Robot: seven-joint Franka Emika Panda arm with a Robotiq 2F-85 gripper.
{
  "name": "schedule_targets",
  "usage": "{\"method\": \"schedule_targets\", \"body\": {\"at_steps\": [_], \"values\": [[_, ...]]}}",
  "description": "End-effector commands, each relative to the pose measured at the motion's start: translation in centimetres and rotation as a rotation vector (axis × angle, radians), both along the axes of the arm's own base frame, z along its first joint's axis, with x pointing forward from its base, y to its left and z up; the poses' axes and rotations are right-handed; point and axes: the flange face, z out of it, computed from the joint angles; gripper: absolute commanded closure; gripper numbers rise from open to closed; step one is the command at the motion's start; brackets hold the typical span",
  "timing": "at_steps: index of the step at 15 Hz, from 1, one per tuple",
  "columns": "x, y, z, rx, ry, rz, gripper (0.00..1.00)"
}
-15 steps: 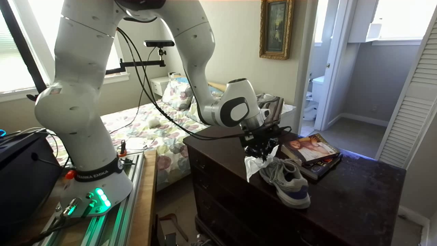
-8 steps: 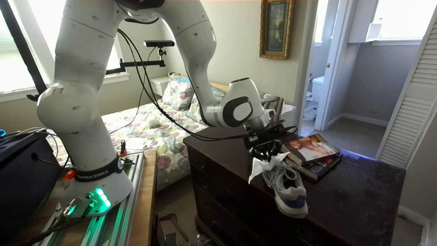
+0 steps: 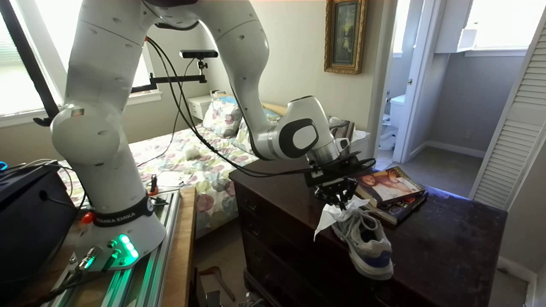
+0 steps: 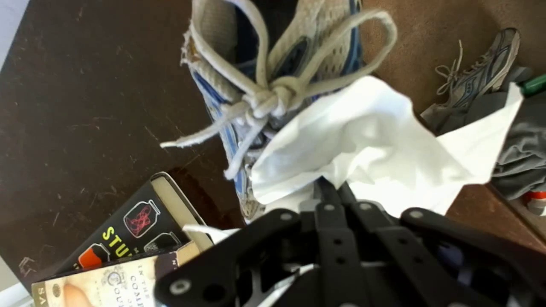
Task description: Put objects in order and clean up
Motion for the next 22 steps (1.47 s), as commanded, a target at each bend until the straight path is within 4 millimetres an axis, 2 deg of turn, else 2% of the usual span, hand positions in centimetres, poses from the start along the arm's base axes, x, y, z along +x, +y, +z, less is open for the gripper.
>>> {"method": "schedule_targets", "body": {"at_steps": [1, 4, 12, 14, 17, 19, 22], "values": [[-0.5, 2.3, -1.1, 0.035, 0.024, 0.047, 1.0], [-0.6, 2.9, -1.1, 0.046, 0.024, 0.065, 1.0], [-0.8, -0.7, -0.2, 0.022, 0.015, -0.051, 1.0], [-0.7, -0.3, -0.4, 0.027, 0.012, -0.031, 1.0], [-0.3, 2.0, -0.8, 0.038, 0.019, 0.029, 1.0], [-0.1, 2.8, -1.0, 0.042, 0.026, 0.042, 1.0], [-0.2, 2.6, -0.8, 0.039, 0.031, 0.013, 1.0]]}}
